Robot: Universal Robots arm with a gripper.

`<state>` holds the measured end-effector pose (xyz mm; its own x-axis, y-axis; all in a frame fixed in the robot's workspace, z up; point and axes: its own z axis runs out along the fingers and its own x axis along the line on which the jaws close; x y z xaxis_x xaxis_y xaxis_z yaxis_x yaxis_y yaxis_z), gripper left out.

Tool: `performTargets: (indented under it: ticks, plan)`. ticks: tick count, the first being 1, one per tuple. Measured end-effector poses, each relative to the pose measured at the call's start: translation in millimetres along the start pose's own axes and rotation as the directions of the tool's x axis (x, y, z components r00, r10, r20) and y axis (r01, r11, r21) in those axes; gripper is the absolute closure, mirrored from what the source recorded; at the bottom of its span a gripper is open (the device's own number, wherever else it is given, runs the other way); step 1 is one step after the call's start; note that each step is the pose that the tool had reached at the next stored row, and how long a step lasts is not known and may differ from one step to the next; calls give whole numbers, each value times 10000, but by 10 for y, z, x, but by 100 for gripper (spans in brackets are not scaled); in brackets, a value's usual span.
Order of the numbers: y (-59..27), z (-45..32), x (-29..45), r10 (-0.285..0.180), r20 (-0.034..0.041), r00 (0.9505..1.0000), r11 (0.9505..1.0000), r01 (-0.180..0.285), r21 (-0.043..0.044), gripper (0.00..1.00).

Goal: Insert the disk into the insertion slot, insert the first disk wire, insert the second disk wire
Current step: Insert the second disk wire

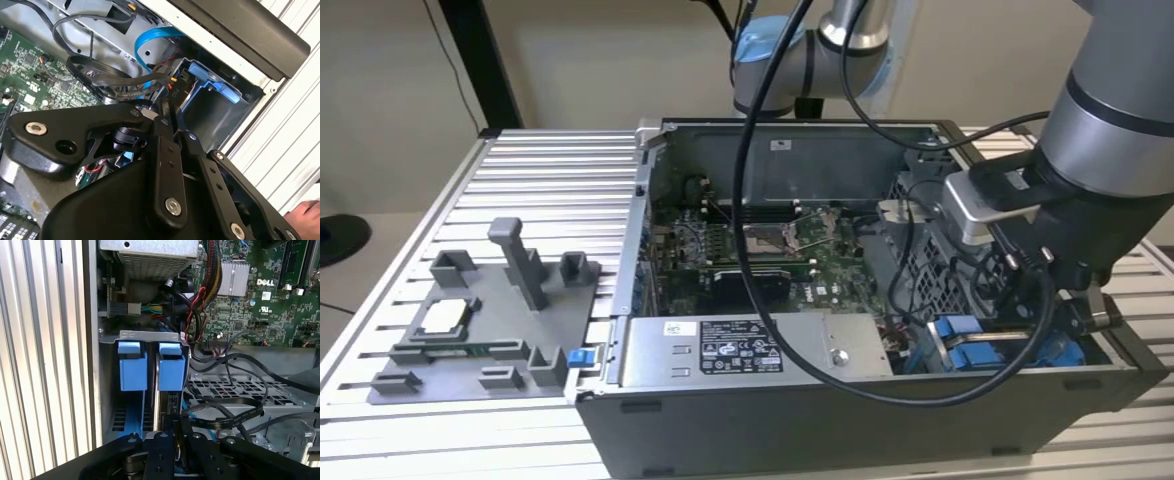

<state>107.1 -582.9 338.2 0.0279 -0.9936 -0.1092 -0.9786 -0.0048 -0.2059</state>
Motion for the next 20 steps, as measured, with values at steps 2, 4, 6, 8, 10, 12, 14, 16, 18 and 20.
performTargets:
  ticks: [2,4,6,8,10,12,14,16,18,20]
  plan:
    - [0,1,-4,0,-2,10000,10000,0,0,100]
    - [1,4,-11,4,-1,10000,10000,-4,1,100]
    - [1,6,-17,8,-1,10000,10000,-8,1,100]
    - [2,12,-17,11,-3,10000,10000,-11,1,100]
    - [4,22,-16,16,-6,10000,10000,-16,2,100]
    - [8,41,-13,25,-16,10000,10000,-25,2,100]
    - [16,71,-9,51,-30,10000,10000,-51,5,100]
    - [23,103,-7,86,-35,10000,10000,-86,8,100]
    - [21,97,-3,86,-47,10000,10000,-86,7,0]
    - [20,102,-5,88,-28,10000,10000,-88,5,0]
